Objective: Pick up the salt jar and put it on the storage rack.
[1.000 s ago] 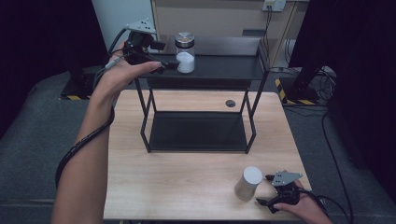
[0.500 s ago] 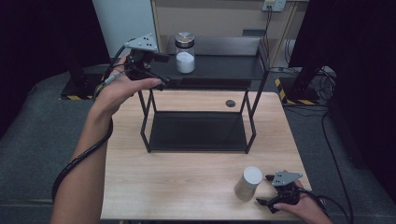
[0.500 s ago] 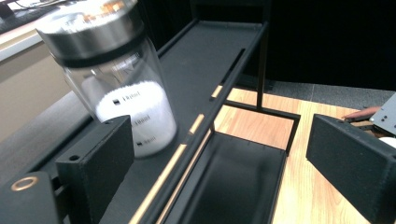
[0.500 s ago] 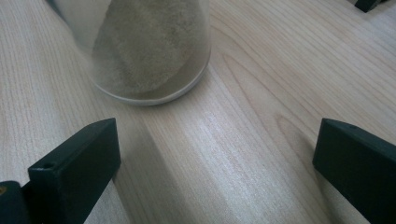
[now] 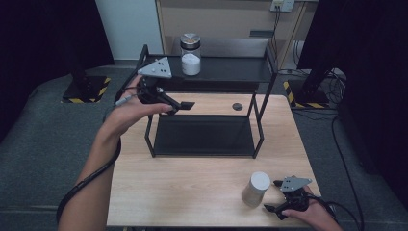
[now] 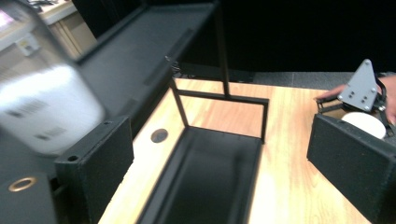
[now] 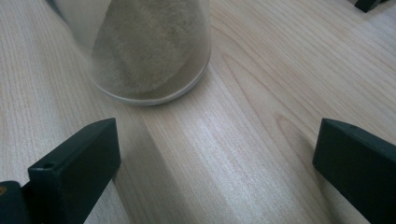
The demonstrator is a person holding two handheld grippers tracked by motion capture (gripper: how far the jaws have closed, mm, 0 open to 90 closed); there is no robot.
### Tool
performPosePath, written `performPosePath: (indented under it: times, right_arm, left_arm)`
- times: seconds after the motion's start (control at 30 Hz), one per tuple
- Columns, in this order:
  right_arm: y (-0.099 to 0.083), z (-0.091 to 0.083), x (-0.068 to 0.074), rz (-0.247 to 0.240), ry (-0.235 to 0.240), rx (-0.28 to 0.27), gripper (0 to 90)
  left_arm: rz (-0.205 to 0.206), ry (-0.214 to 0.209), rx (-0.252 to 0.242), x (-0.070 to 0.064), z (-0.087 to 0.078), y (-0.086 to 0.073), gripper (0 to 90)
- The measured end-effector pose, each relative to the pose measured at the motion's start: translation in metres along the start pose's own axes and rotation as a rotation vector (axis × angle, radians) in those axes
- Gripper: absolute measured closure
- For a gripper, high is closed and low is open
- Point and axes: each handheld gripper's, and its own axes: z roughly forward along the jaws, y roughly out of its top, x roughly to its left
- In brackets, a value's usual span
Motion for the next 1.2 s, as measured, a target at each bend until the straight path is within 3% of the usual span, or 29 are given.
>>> performPosePath:
  times: [0.63, 0.83, 1.03, 1.13, 1.2]
  right_arm:
    - [0.0, 0.0, 0.001, -0.001, -0.002, 0.0, 1.7]
    - [0.0, 0.0, 0.001, 0.0, -0.003, 0.0, 1.7]
    - [0.0, 0.0, 0.001, 0.0, -0.004, 0.0, 1.7]
    - [0.0, 0.0, 0.001, 0.0, -0.004, 0.0, 1.7]
    - [0.0, 0.0, 0.001, 0.0, -0.004, 0.001, 1.7]
  left_arm:
    - [-0.025, -0.095, 0.102, -0.065, 0.053, -0.089, 5.5]
    - [-0.022, -0.131, 0.118, -0.08, 0.067, -0.111, 5.4]
    - [-0.066, -0.144, 0.121, -0.092, 0.083, -0.143, 5.5]
    - [-0.066, -0.153, 0.147, -0.097, 0.09, -0.157, 5.4]
    - [-0.071, -0.153, 0.135, -0.101, 0.092, -0.169, 5.6]
